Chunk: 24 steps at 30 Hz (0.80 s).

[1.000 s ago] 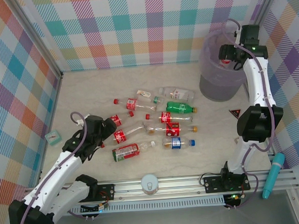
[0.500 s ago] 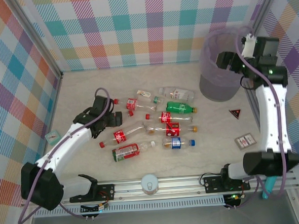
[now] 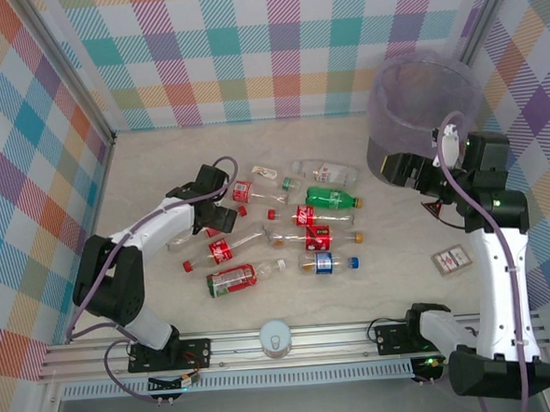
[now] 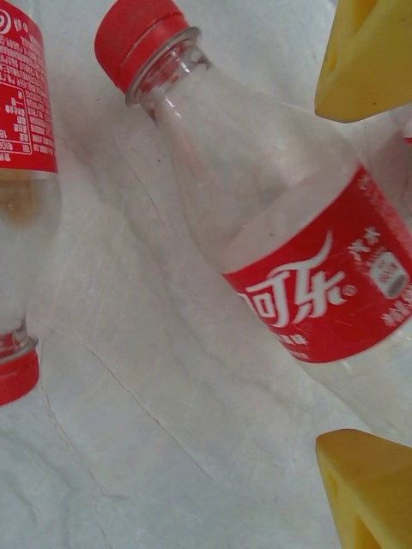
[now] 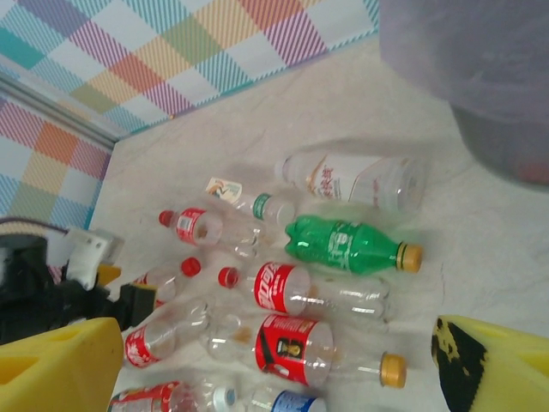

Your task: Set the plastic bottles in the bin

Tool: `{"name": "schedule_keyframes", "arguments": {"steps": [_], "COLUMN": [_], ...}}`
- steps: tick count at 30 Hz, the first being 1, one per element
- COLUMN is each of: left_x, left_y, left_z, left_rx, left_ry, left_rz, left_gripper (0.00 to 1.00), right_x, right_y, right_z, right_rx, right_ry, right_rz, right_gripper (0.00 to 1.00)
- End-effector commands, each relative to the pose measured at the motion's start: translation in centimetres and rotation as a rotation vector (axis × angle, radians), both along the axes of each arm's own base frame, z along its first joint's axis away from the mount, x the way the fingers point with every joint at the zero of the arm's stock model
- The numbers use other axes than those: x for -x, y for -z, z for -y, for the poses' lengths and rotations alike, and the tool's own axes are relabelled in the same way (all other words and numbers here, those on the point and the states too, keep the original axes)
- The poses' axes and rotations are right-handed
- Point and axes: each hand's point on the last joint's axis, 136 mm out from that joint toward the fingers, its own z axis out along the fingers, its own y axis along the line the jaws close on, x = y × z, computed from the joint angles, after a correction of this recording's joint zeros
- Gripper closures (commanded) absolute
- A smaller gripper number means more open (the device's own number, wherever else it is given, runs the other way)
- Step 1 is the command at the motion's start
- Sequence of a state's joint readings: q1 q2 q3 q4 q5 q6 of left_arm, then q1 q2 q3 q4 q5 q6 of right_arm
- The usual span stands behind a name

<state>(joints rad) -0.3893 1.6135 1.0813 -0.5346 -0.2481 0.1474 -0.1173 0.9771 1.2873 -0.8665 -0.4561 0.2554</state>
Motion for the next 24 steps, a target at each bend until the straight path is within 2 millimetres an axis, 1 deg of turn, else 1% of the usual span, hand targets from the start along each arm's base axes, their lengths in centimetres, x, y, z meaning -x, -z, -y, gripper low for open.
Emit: {"name": "schedule_keyframes", "arguments": {"steps": [1,4,7,11,14,15,18,21,23,24], "left_x": [-1.6,-1.9,-2.1,-2.3,-2.3,-2.3,-2.2,-2.6,-2.8,-2.9], "left_y": [0.2,1.3,1.9,2.6,2.8,2.8,2.6,1.9,1.3,0.9], "left_z": [0.2,0.3,0.4,-0.2,-0.6,-0.7,-0.9,-1.5,-1.8,-1.9], "left_rx": [-0.028,-0.045,-0.052,-0.090,-0.108,-0.106,-0.103,-0.105,-0.101,-0.097], "left_ry": [0.037,0.045,0.046,0.030,0.008,0.001,-0.013,-0.040,-0.051,-0.056], "left_rz": [0.011,-0.020,-0.038,-0.057,-0.063,-0.064,-0.059,-0.039,-0.026,-0.016], "left_gripper": [0.09,0.10,0.13,0.19,0.28,0.32,0.37,0.43,0.50,0.50], "right_x": [1.9,3.1,3.7,3.4,3.0,2.9,2.8,2.8,2.9,2.9], "right_y": [1.7,3.2,4.4,5.5,5.6,5.6,5.7,6.3,6.8,7.1], "right_z": [-1.3,-1.6,-1.6,-1.7,-1.7,-1.7,-1.7,-1.7,-1.8,-1.8], "right_rx": [-0.067,-0.091,-0.101,-0.111,-0.121,-0.123,-0.124,-0.126,-0.127,-0.127], "right_ry": [-0.041,-0.038,-0.033,-0.032,-0.033,-0.033,-0.034,-0.034,-0.035,-0.035], "right_rz": [-0.064,-0.097,-0.118,-0.148,-0.146,-0.147,-0.147,-0.161,-0.170,-0.174], "right_gripper": [0.08,0.08,0.07,0.07,0.08,0.07,0.07,0.07,0.07,0.07]}}
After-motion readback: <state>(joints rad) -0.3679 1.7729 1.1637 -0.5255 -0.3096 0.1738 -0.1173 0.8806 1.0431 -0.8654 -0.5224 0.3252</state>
